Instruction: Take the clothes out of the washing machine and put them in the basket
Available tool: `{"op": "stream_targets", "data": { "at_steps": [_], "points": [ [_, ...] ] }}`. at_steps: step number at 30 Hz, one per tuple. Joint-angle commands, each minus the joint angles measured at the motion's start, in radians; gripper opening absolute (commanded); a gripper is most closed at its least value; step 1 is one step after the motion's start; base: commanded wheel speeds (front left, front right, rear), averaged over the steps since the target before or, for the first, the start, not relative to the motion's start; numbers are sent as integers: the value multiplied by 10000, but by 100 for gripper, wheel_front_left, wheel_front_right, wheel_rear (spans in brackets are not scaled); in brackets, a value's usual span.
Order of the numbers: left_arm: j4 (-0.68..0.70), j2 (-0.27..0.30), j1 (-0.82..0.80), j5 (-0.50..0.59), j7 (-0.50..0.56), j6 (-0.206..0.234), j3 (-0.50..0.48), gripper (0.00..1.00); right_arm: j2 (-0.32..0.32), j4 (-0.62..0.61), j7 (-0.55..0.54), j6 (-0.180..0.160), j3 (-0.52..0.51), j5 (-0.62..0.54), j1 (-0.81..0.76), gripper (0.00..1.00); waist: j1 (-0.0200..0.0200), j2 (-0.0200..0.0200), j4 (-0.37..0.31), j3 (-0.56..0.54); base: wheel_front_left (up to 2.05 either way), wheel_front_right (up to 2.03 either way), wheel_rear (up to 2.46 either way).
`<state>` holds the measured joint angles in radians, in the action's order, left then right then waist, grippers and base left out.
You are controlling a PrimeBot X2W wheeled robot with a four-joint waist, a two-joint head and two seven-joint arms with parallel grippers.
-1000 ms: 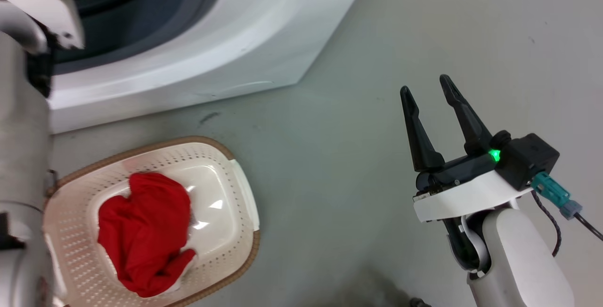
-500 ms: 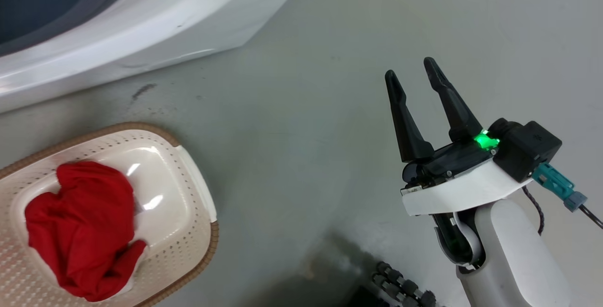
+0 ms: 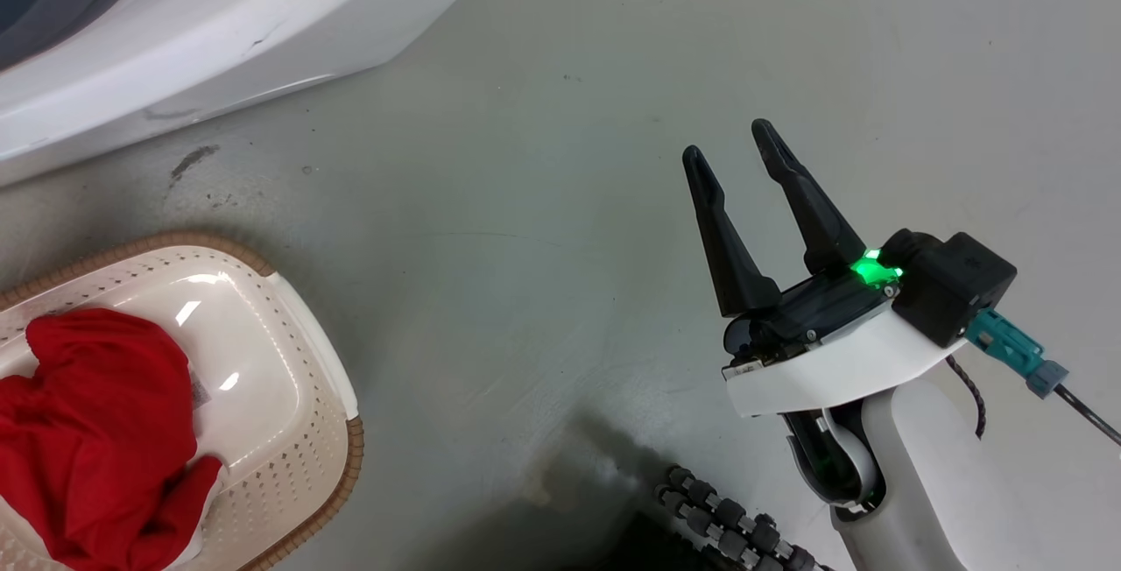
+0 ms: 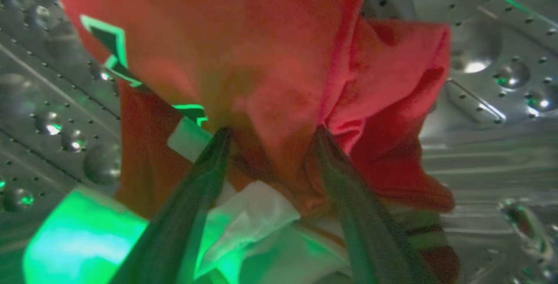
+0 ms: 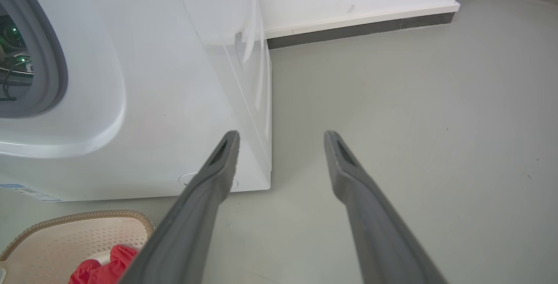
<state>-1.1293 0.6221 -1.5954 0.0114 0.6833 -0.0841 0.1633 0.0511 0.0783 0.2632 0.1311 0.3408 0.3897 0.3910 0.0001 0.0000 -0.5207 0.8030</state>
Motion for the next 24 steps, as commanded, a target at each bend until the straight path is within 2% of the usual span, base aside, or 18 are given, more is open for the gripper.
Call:
{"op": "stream_targets", "data": {
  "at_steps": [1, 2, 3, 4, 9, 14, 19, 24],
  "points": [
    [25, 66, -77, -36, 166, 74, 15, 100, -16, -18, 22, -7, 32, 61, 4, 100, -1, 0, -19, -18, 0, 0, 0],
    [44, 63, -33, -112, 418, 145, -44, 94, -16, -22, 22, -7, 58, 99, 6, 100, -1, 0, -31, -38, 0, 0, 0],
    [106, 89, -2, -160, 569, 201, -100, 38, -16, -23, 22, -7, 78, 138, 12, 100, -1, 0, -44, -50, 0, 0, 0],
    [190, 110, 75, -187, 675, 256, -110, 0, -16, -13, 22, -7, 93, 154, 25, 100, -1, 0, -61, -67, 0, 0, 0],
    [976, 133, 644, -324, 553, 737, -220, 0, -15, 36, 22, -7, 57, 159, 1, 100, -1, 0, -73, -240, 0, 0, 0],
    [2068, 107, 1440, -476, -342, 1121, -322, 0, -15, 171, 22, -7, 0, 70, -34, 100, -1, 0, -7, -567, 0, 0, 0],
    [3019, -129, 2547, -785, -2086, 1321, -462, 0, -13, 358, 22, -7, -183, -160, -114, 100, -1, 0, 192, -1132, 0, 0, 0],
    [3198, -567, 3890, -1282, -4108, 1561, -778, 0, -12, 629, 21, -7, -436, -468, -290, 100, -1, 0, 458, -2019, 0, 0, 0]
  ]
}}
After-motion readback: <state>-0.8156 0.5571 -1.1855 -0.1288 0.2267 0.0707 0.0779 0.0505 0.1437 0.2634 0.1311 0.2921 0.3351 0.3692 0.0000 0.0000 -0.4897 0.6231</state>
